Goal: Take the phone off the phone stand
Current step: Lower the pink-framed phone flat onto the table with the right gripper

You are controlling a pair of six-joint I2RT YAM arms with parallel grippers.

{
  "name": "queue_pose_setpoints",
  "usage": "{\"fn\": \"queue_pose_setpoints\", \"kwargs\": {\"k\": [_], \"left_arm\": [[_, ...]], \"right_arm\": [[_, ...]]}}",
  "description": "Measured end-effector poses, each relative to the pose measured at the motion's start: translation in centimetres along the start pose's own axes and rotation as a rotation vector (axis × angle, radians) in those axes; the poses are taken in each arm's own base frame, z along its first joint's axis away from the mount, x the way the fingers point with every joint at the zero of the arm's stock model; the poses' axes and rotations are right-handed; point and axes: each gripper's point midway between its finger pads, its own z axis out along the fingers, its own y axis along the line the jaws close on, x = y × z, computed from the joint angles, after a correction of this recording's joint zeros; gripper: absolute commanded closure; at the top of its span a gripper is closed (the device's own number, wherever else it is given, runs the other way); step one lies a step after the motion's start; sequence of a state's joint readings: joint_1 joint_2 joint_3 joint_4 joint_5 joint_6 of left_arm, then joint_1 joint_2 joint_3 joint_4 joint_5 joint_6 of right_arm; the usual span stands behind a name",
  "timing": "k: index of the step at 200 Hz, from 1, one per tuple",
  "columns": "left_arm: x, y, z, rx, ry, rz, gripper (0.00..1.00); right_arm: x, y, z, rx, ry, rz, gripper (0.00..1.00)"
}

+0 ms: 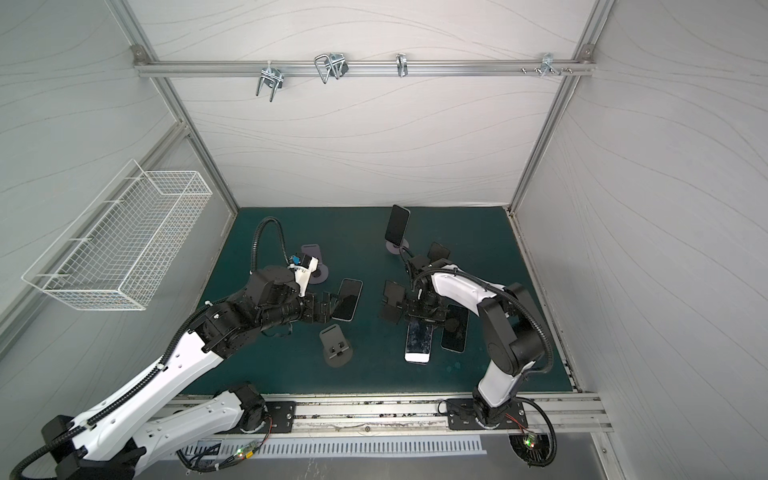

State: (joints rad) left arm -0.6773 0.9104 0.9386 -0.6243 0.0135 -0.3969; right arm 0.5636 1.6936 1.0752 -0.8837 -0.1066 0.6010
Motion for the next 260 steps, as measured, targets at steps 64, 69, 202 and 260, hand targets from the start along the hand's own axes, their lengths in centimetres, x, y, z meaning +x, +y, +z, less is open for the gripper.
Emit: {"fn": "queue_pose_setpoints", "kwargs": {"k": [64, 69, 202, 260], "left_arm": [[0.11, 0.11, -0.02, -0.005, 0.004, 0.001, 0.02], [0.11, 0.11, -0.02, -0.005, 0.004, 0.001, 0.02], [0.14, 0.12, 0.03, -0.006, 0.006, 0.004, 0.02], [0.09, 0.10, -0.05, -0.005, 0.002, 0.003, 0.02]], "right_arm": [[-0.19, -0.08, 0.71, 0.014, 0.021, 0.002, 0.21], [-0.20, -0.09, 0.72, 0.014, 0.021, 0.001, 0.20], [-0.23, -0.11, 0.69, 0.016, 0.019, -0.002, 0.09], [-0.30, 0.12, -0.01, 0.004, 0.003, -0.005, 0.05]]}}
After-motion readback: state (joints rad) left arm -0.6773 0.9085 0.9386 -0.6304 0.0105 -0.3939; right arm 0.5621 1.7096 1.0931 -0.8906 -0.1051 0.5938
